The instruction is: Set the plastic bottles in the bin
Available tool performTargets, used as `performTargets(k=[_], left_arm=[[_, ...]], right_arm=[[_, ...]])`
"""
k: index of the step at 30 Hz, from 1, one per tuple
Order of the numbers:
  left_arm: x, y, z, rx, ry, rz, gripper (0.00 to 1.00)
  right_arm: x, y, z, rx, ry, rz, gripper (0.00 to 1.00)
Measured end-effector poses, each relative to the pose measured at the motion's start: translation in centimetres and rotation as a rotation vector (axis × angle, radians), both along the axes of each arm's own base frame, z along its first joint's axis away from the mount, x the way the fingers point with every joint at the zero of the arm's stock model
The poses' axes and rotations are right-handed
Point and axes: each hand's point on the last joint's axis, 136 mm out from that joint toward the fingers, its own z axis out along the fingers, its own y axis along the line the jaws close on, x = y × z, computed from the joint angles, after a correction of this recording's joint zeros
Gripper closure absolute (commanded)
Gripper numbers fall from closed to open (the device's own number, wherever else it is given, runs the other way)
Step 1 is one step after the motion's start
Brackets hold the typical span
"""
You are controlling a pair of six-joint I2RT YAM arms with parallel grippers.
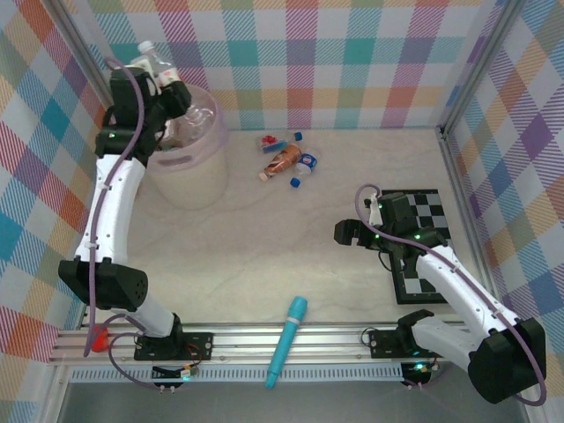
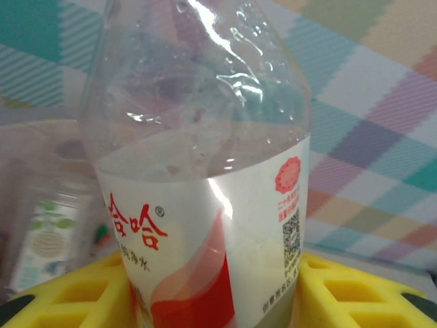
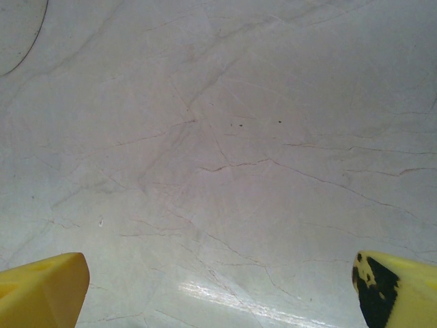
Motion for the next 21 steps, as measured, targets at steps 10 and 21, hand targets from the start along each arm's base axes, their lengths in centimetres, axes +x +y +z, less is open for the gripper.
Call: performTargets(k=[10, 21], left_arm=[[5.0, 3.9, -1.0, 0.072, 0.029, 0.042, 0.53], [5.5, 3.0, -8.2, 0.264, 0.266, -0.124, 0.61]], right_arm=[[0.0, 0.0, 0.0, -0.001, 0.000, 0.000, 0.01], [0.0, 0.0, 0.0, -0.001, 0.000, 0.000, 0.01]])
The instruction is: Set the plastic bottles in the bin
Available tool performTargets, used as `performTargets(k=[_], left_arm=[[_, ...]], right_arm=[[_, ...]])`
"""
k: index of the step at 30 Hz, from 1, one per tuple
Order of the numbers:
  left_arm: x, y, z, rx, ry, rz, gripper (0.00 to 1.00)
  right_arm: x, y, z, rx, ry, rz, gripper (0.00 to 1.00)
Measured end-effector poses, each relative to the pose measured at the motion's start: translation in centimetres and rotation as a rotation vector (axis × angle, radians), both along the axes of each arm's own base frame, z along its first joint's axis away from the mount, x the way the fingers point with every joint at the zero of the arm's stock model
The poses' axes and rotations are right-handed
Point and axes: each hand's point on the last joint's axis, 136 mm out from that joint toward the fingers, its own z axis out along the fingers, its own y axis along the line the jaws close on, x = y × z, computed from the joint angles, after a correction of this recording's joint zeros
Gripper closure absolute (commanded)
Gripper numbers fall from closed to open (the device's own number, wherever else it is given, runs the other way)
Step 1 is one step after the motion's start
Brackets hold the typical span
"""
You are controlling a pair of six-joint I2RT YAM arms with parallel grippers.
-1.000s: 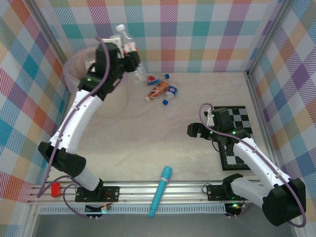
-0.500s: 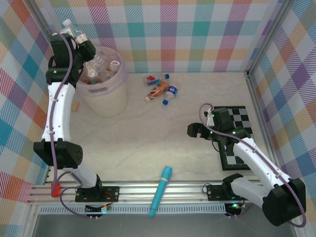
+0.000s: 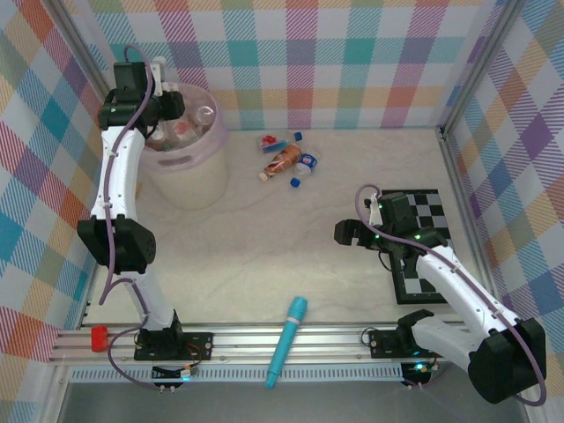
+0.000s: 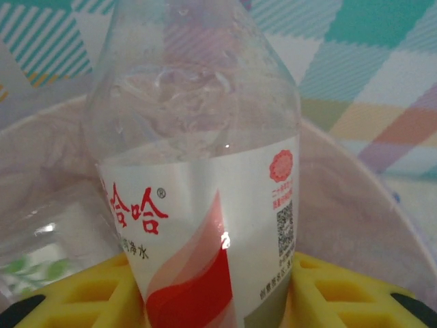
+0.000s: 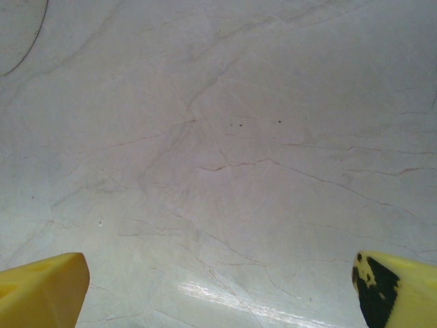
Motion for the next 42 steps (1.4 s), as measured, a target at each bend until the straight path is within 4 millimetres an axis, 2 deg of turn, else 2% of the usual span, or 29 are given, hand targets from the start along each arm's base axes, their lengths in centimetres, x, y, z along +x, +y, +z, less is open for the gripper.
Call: performTargets(k=[4, 7, 8, 14, 17, 20, 25, 28, 30, 33, 35, 38, 40, 42], left_arm=[[-1.4, -0.4, -1.6, 0.041, 0.086, -0.055, 0.60], [-1.9, -0.5, -2.9, 0.056, 0.136, -0.081, 0.55], [-1.9, -0.6, -3.1, 0.058, 0.142, -0.086, 0.52], [-1.7, -0.9, -3.9, 0.044, 0.162, -0.099, 0.21], [-1.7, -1.0, -4.0, 0.025, 0.167, -0.098, 0.15], [-1.7, -1.3, -3.8, 0.004, 0.163, -0.099, 0.13], [-2.3, -1.3, -2.3, -0.005, 0.132, -0.092, 0.12], [-3.5, -1.2, 0.4, -0.001, 0.074, -0.078, 0.12], [-4.5, -1.1, 3.1, 0.003, 0.007, -0.069, 0.14], [-6.0, -1.0, 6.4, 0.013, -0.081, -0.059, 0.21], [-6.5, -0.9, 7.6, 0.018, -0.117, -0.052, 0.26], [-6.1, -0.7, 7.0, 0.019, -0.116, -0.038, 0.38], [-5.4, -0.5, 5.1, 0.013, -0.080, -0.023, 0.47], [-4.7, -0.1, 2.1, 0.014, -0.019, 0.001, 0.51]], right_arm=[[0.0, 0.0, -0.2, -0.002, 0.007, 0.001, 0.01], [0.1, 0.1, -0.7, -0.005, 0.025, 0.003, 0.01], [0.1, 0.2, -0.8, -0.004, 0.029, 0.005, 0.01], [0.1, 0.2, -0.8, -0.001, 0.032, 0.006, 0.01], [0.1, 0.2, -0.8, 0.000, 0.033, 0.004, 0.01], [0.1, 0.2, -0.8, 0.002, 0.035, 0.001, 0.01], [0.0, 0.3, -0.8, 0.010, 0.040, -0.006, 0.01], [0.0, 0.4, -0.8, 0.014, 0.043, -0.002, 0.01], [0.0, 0.5, -0.9, 0.019, 0.048, 0.000, 0.01], [0.1, 0.6, -1.0, 0.022, 0.052, 0.003, 0.01], [0.2, 0.7, -0.9, 0.028, 0.050, 0.006, 0.01], [0.2, 0.8, -0.9, 0.032, 0.049, 0.009, 0.01], [0.2, 0.8, -0.9, 0.032, 0.049, 0.009, 0.01], [0.2, 0.8, -0.9, 0.032, 0.048, 0.009, 0.01]])
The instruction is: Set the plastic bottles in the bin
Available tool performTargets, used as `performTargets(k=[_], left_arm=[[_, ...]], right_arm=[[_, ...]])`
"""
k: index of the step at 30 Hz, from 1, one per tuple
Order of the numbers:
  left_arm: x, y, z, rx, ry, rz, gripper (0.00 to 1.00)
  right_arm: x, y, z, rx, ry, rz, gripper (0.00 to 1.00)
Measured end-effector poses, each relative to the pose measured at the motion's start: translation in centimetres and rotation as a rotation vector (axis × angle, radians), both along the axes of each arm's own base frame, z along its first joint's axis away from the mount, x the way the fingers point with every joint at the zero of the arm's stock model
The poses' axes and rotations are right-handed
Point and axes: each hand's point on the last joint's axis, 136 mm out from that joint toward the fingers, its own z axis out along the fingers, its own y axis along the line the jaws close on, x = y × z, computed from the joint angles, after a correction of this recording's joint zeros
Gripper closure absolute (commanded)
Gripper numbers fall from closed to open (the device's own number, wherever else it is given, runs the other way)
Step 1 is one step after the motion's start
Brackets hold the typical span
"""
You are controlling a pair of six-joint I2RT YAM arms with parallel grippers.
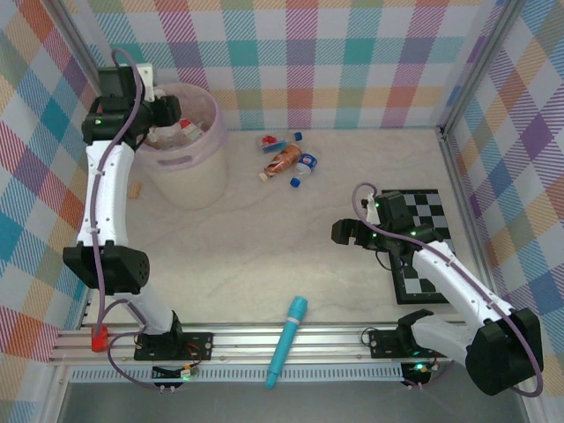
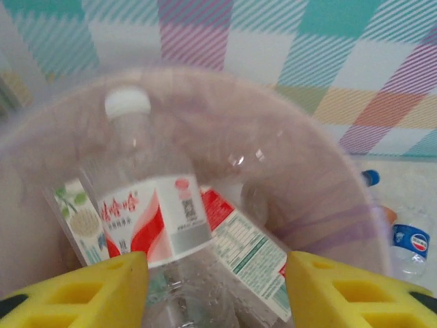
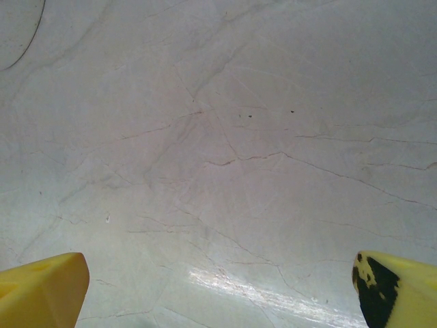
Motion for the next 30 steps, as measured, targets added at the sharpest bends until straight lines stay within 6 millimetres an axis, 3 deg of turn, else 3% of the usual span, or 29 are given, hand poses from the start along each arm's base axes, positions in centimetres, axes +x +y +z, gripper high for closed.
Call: performTargets(k=[3, 5, 10, 17, 22, 26, 30], left_arm=[[0.9, 0.3, -4.3, -0.008, 0.087, 0.023, 0.54], [1.4, 0.6, -6.1, -0.003, 0.124, 0.040, 0.54], [1.8, 0.9, -6.1, -0.007, 0.110, 0.057, 0.54], [1.4, 1.0, -5.6, -0.004, 0.111, 0.061, 0.31], [-0.6, 0.8, -1.9, 0.007, 0.044, 0.055, 0.21], [-4.4, 0.1, 4.0, 0.012, -0.087, 0.048, 0.20], [-9.3, -2.9, 9.5, -0.008, -0.235, -0.008, 0.20]], right_arm=[[0.0, 0.0, 0.0, 0.000, -0.001, 0.000, 0.01], [0.0, 0.0, 0.1, 0.001, -0.003, 0.000, 0.01], [0.0, 0.0, 0.1, 0.001, -0.004, 0.000, 0.01], [0.6, 0.3, 1.0, 0.011, -0.017, 0.003, 0.01], [1.2, 0.8, 1.0, 0.021, -0.006, 0.010, 0.01], [1.9, 1.2, 1.0, 0.029, 0.016, 0.001, 0.01], [4.3, 2.1, 1.8, 0.055, 0.015, -0.030, 0.01]])
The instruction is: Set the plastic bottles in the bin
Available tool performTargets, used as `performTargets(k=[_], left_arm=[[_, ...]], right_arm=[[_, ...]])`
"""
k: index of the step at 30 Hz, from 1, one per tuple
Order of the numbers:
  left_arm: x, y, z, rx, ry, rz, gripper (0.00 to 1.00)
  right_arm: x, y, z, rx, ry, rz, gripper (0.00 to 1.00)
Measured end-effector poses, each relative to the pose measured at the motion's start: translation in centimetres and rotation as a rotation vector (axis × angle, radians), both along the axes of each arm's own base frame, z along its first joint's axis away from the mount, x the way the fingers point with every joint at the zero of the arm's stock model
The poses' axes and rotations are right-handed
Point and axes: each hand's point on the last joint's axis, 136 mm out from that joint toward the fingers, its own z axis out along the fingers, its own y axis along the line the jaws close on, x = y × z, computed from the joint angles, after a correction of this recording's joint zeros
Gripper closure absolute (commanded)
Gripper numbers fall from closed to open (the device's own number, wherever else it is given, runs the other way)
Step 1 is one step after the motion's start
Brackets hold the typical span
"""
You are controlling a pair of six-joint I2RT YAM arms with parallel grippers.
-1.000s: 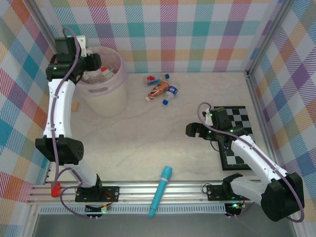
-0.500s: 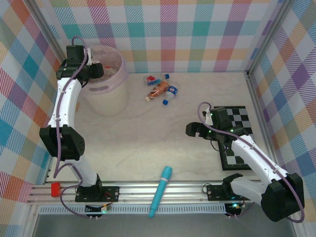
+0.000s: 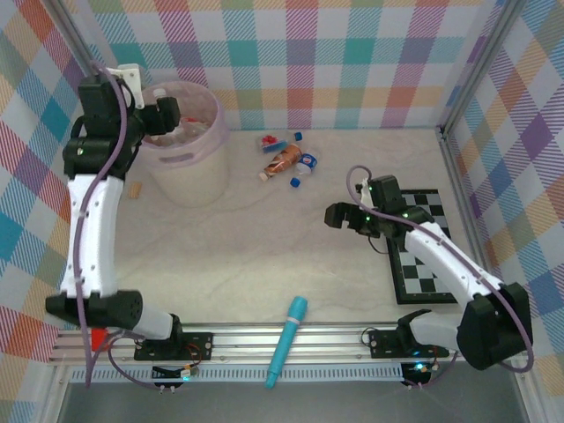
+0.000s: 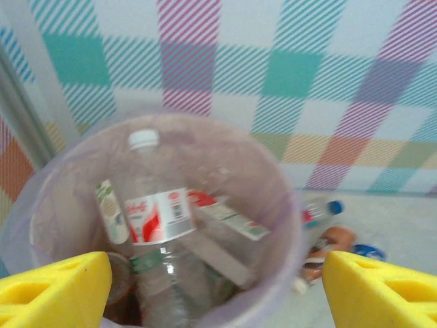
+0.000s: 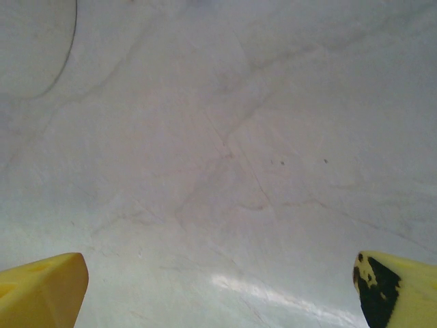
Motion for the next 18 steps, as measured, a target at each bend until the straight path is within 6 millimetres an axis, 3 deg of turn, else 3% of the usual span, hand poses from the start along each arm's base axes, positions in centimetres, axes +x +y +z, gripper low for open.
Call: performTargets(k=[3, 8, 12, 18], left_arm=[[-3.9, -2.9, 1.1, -0.036, -0.055, -0.071, 0.21], [-8.2, -8.3, -2.2, -0.085, -0.002, -0.208, 0.21], [-9.4, -11.4, -8.3, -0.148, 0.120, -0.263, 0.22], [-10.5, -12.5, -18.2, -0.261, 0.301, -0.210, 0.22]], right_arm=[[2.7, 1.0, 0.0, 0.012, 0.023, -0.031, 0.01], [8.1, 2.8, -1.7, 0.027, 0.056, -0.079, 0.00], [11.7, 4.2, -3.8, 0.030, 0.078, -0.113, 0.01], [17.7, 6.7, -5.7, 0.033, 0.063, -0.151, 0.07]])
